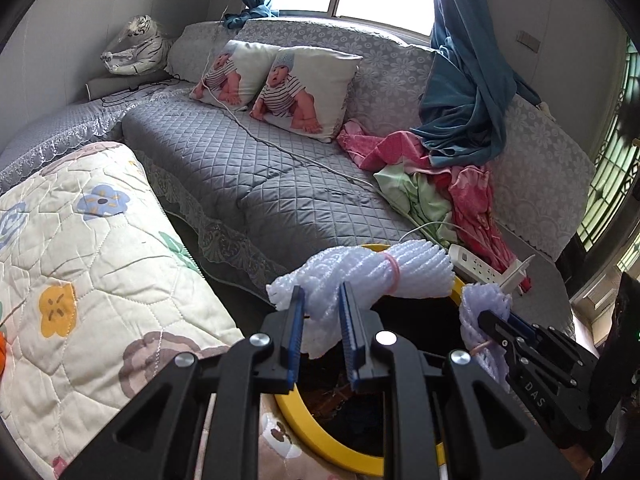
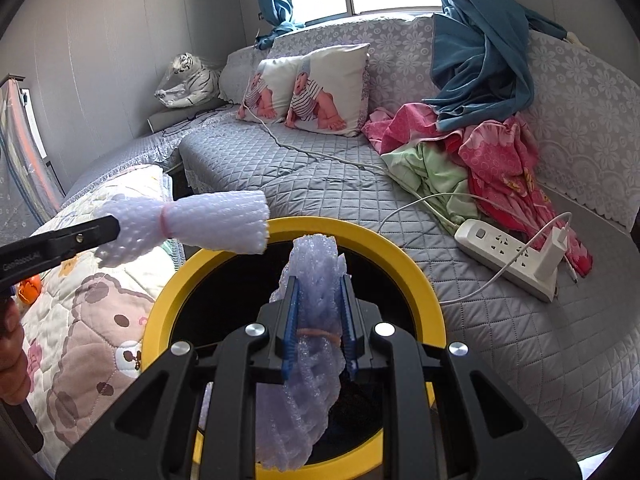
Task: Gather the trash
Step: 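Open both tools to drop the two nets into the bin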
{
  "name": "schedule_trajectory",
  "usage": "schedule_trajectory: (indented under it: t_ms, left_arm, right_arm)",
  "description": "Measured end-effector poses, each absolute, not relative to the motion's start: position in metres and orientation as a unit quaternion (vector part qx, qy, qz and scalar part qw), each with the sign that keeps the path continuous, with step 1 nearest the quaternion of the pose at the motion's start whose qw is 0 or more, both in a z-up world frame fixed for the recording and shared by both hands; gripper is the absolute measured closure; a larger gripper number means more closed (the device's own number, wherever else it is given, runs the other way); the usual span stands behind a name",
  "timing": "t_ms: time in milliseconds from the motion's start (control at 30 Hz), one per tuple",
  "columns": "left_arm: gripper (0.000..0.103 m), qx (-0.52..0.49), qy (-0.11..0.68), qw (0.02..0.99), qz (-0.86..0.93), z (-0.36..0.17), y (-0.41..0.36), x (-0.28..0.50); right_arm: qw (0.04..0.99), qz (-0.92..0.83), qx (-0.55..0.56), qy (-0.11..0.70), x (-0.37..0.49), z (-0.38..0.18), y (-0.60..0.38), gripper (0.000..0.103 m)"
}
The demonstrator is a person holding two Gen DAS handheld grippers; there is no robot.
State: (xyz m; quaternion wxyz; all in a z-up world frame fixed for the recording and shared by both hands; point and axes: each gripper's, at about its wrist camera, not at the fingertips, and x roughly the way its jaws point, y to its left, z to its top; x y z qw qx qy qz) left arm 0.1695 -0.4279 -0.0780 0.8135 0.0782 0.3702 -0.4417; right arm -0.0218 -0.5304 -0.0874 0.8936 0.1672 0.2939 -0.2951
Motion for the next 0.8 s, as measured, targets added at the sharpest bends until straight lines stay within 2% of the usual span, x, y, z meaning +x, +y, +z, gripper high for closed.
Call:
schedule_trajectory:
  t_ms: [600, 733, 800]
  left_arm:
    - [0.084, 0.081, 0.411, 0.79, -0.448, -0.102, -0.457, 0.176]
    - [0.082, 0.064, 0.422, 0.785, -0.449, -0.103, -0.455, 0.182]
    - [0.076, 0.059, 0.423, 0.784, -0.451, -0.101, -0.454, 0.184]
  right_arm:
    - [0.883, -0.296, 0.192, 0.309, -0.021, -0.097, -0.542, 0.084]
    - [0.882, -0.307, 0.18, 0.307, -0.021, -0.095, -0.54, 0.084]
    - [0.881, -0.31, 0.182, 0.307, -0.022, -0.094, -0.539, 0.081]
